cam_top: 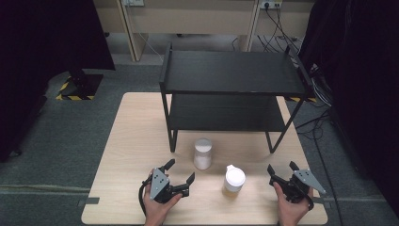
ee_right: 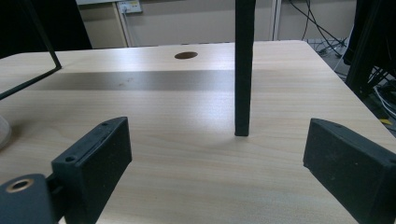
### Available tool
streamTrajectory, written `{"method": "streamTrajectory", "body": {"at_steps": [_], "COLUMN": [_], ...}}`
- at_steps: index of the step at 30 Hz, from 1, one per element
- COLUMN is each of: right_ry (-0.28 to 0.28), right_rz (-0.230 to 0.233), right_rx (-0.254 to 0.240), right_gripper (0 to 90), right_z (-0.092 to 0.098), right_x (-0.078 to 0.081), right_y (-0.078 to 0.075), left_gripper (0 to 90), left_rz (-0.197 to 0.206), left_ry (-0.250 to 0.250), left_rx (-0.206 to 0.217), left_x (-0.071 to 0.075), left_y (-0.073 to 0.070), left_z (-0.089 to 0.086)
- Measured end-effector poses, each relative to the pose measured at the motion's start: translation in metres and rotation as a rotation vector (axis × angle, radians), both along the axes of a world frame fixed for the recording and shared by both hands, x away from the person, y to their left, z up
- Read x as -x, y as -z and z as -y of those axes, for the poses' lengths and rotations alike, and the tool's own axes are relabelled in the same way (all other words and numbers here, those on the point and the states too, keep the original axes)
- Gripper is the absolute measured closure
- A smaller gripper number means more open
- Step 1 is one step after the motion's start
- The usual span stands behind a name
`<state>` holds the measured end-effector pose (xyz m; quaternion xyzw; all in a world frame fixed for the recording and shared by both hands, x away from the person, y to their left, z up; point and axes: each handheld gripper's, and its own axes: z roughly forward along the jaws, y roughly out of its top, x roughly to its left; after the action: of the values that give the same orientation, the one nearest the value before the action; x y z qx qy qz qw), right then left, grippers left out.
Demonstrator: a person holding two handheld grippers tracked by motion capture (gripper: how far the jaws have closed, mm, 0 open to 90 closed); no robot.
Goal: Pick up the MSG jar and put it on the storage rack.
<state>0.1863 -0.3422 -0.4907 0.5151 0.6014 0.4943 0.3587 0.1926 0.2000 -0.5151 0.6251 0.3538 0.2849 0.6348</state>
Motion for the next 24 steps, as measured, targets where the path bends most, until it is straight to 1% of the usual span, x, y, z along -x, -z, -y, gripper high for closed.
{"method": "streamTrajectory", "body": {"at_steps": [3,6,8,10,13,19,24], "right_ry": [-0.001,-0.001,-0.001,-0.001,-0.003,-0.004,-0.003], "right_rz": [-0.001,-0.001,-0.003,-0.004,-0.004,-0.005,-0.006], "right_rx": [0.005,-0.005,-0.010,-0.010,-0.009,-0.008,-0.012], "right_gripper": [7.8,7.7,7.7,7.7,7.6,7.5,7.4], "right_z": [-0.001,0.001,0.001,0.001,0.002,0.002,0.002], "right_x": [0.000,0.000,0.000,0.000,0.000,-0.001,-0.001], "right_y": [0.000,0.000,0.000,0.000,0.000,-0.001,0.000], "left_gripper": [9.7,9.7,9.7,9.8,9.8,11.9,13.5], "left_rz": [-0.002,-0.008,-0.019,-0.024,-0.031,-0.030,-0.028], "left_ry": [0.010,0.010,0.012,0.009,0.009,0.011,0.010], "left_rx": [-0.002,-0.004,-0.002,-0.015,-0.021,-0.037,-0.026], "left_x": [-0.005,-0.010,-0.014,-0.018,-0.022,-0.031,-0.040], "left_y": [-0.003,-0.004,-0.006,-0.007,-0.009,-0.012,-0.014], "left_z": [0.004,0.007,0.008,0.010,0.013,0.022,0.032]}}
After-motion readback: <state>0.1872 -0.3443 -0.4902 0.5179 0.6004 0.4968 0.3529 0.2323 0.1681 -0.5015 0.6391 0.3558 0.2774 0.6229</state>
